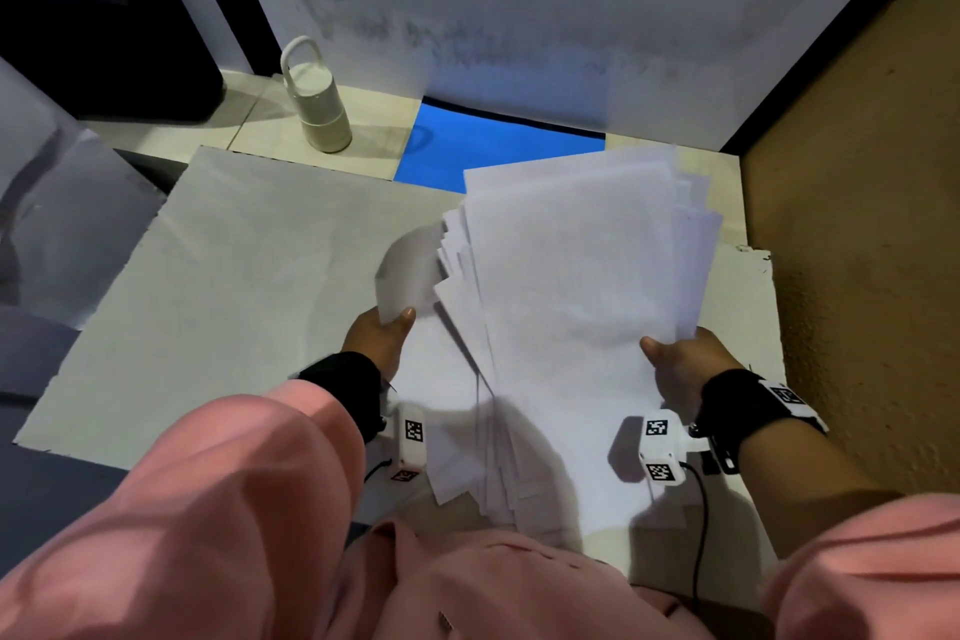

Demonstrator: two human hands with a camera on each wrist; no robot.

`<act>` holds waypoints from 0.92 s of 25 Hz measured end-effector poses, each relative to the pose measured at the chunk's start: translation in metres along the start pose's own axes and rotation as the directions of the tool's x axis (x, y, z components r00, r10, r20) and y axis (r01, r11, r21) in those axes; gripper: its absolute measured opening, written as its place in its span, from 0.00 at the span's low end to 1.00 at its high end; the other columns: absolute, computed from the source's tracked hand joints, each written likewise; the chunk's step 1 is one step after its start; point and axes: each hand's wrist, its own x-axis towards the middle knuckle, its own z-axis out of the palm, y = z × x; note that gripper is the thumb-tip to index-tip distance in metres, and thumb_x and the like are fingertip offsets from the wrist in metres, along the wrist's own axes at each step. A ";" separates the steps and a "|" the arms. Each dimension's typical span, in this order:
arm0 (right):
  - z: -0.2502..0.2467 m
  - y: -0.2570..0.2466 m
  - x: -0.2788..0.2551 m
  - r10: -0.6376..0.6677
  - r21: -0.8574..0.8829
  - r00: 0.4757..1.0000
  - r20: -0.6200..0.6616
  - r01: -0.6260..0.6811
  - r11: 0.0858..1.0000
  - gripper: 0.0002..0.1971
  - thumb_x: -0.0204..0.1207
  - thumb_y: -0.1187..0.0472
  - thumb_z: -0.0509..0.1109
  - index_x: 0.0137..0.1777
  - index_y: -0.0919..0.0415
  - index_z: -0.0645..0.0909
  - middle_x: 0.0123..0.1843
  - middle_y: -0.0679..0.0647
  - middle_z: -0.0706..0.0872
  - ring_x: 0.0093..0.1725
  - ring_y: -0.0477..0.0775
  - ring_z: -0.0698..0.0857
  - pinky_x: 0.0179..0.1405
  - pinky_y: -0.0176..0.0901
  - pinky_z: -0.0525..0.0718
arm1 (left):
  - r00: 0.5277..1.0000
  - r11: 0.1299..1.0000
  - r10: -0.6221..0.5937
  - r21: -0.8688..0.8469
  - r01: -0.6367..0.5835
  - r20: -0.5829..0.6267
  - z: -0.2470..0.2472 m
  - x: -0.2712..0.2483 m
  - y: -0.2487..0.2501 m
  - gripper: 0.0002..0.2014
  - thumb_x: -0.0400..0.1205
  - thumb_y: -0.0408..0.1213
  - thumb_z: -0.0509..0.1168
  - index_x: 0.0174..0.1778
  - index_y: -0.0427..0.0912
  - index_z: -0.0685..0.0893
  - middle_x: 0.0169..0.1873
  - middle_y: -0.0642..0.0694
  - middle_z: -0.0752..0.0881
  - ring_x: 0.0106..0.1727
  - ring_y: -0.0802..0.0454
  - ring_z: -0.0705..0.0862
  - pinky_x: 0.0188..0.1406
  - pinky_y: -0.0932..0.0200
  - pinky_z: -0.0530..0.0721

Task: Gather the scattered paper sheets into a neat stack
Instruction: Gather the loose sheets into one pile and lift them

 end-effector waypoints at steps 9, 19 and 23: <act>0.050 -0.021 -0.008 0.002 0.001 0.980 0.198 -0.003 1.000 0.09 0.78 0.64 0.67 0.57 0.60 0.77 0.31 0.52 0.81 0.30 0.51 0.77 0.32 0.38 0.69 | 0.956 0.934 -0.080 0.356 -0.027 0.281 0.003 0.002 0.012 0.22 0.73 0.18 0.56 0.17 0.43 0.61 0.10 0.50 0.66 0.20 0.53 0.63 0.14 0.66 0.60; 0.037 -0.019 -0.014 -0.004 0.141 0.997 0.081 -0.008 0.990 0.11 0.78 0.66 0.66 0.60 0.62 0.77 0.40 0.56 0.83 0.41 0.59 0.82 0.47 0.52 0.80 | 0.952 0.995 0.013 0.088 -0.042 0.307 0.013 0.007 0.011 0.04 0.77 0.28 0.67 0.38 0.37 0.85 0.32 0.50 0.88 0.39 0.55 0.85 0.43 0.67 0.79; -0.004 -0.004 -0.005 0.072 0.197 0.988 -0.138 -0.044 0.979 0.17 0.77 0.61 0.68 0.66 0.58 0.74 0.56 0.63 0.84 0.49 0.63 0.79 0.50 0.57 0.77 | 0.988 0.981 0.073 0.169 -0.096 0.135 0.011 0.011 0.005 0.18 0.74 0.24 0.67 0.59 0.41 0.83 0.58 0.41 0.84 0.58 0.48 0.82 0.53 0.65 0.72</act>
